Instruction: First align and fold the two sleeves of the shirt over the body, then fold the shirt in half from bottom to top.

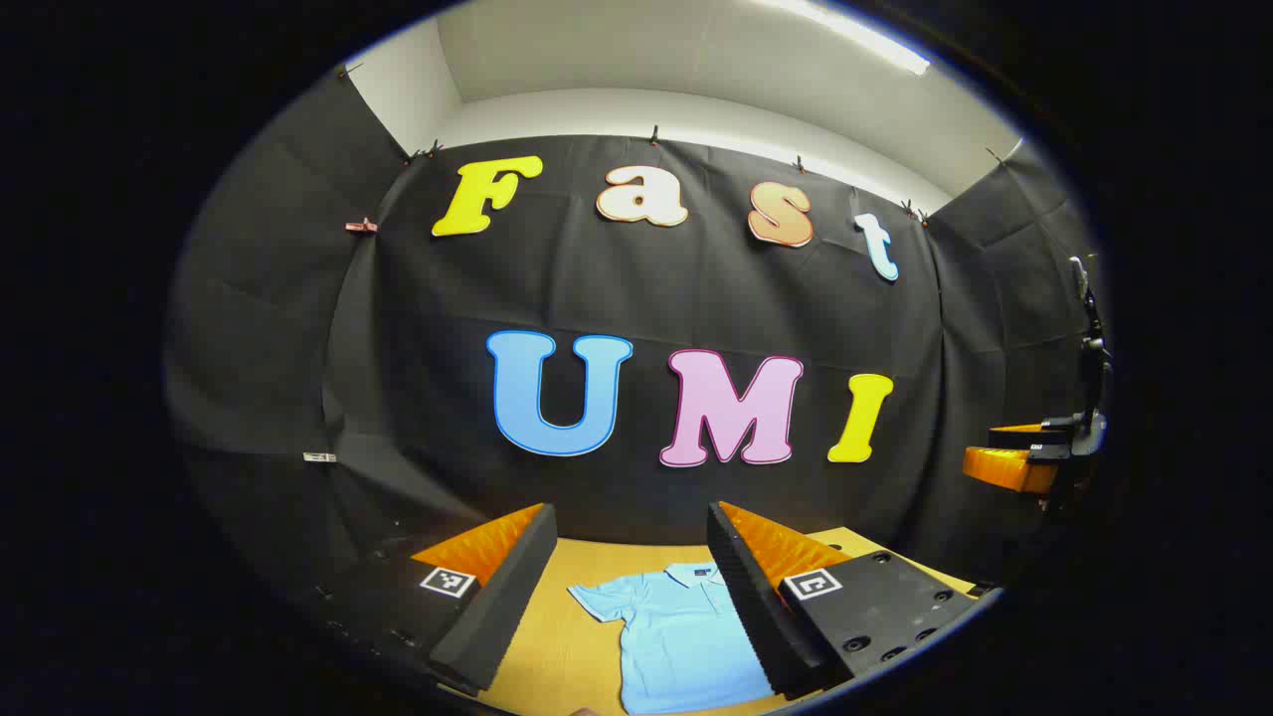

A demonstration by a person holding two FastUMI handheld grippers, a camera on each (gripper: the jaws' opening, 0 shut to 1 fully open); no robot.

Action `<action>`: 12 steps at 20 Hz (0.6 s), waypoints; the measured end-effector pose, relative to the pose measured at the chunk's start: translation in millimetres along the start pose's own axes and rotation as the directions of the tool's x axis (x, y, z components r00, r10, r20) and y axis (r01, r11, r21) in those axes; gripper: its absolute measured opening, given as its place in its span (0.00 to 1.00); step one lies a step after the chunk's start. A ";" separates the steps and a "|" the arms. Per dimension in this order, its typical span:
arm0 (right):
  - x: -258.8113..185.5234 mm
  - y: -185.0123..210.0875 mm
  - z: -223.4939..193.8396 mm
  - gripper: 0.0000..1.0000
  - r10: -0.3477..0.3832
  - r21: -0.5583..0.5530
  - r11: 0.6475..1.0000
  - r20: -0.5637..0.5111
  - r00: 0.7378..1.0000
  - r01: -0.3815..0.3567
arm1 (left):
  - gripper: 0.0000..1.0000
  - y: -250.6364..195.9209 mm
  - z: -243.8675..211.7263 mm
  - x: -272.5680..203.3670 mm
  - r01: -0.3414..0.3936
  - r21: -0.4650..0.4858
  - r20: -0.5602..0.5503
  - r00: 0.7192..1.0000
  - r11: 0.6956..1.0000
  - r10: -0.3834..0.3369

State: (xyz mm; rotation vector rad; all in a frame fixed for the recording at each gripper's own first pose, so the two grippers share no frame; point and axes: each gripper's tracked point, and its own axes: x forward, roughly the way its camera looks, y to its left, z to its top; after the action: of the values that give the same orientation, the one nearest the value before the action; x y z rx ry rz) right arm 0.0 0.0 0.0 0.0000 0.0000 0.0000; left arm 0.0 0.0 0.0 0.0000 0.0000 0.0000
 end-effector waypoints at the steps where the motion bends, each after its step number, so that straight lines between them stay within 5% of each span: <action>1: -1.5 -1.6 0.3 0.96 -0.008 -0.006 1.000 0.002 1.000 0.008 | 0.97 -0.1 -1.0 0.1 0.001 0.001 -0.003 1.000 1.000 -0.001; 12: -3.8 5.0 -1.1 0.96 -0.015 0.006 1.000 -0.003 1.000 0.015 | 0.97 7.9 2.5 -1.5 -0.015 0.003 -0.004 1.000 1.000 0.015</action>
State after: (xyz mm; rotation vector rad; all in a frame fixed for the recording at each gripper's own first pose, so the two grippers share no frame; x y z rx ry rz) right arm -3.8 5.0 -1.1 0.0055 0.0025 -0.0150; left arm -1.5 7.9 2.5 0.0026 0.0043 0.0153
